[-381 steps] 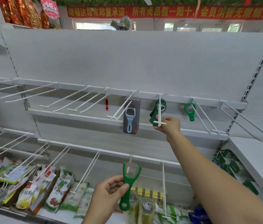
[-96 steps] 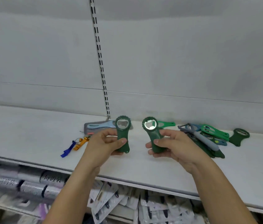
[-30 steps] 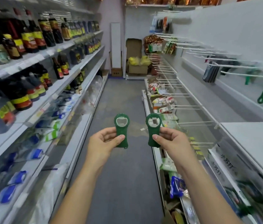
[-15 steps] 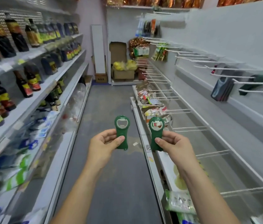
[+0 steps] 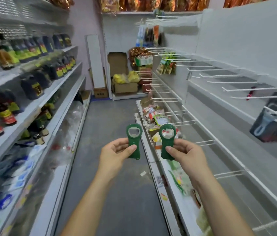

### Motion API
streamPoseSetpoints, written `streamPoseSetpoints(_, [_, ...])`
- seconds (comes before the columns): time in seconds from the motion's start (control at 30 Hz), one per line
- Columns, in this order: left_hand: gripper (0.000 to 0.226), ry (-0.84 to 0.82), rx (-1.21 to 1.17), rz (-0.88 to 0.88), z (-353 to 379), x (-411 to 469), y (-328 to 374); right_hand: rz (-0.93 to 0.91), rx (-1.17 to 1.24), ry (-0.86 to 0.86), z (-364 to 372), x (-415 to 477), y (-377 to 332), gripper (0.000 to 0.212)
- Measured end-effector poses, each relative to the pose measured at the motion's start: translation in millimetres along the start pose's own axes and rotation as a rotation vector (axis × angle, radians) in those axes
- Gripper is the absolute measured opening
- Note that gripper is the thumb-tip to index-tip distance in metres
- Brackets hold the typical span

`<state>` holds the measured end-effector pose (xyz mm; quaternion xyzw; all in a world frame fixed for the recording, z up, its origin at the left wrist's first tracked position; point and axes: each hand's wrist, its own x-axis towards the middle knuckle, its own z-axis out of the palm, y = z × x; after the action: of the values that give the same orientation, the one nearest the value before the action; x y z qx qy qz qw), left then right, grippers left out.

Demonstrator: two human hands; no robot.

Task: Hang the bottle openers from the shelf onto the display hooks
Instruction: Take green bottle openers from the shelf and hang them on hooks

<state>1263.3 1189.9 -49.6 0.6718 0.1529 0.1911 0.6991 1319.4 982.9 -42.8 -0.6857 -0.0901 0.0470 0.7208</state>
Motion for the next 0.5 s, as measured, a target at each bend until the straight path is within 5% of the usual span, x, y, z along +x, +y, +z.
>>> streamPoseSetpoints(0.5, [0.026, -0.518, 0.006, -0.035, 74.0, 228.8, -34.9, 0.033, -0.086, 0.534, 11.2, 124.3, 14.1, 0.023])
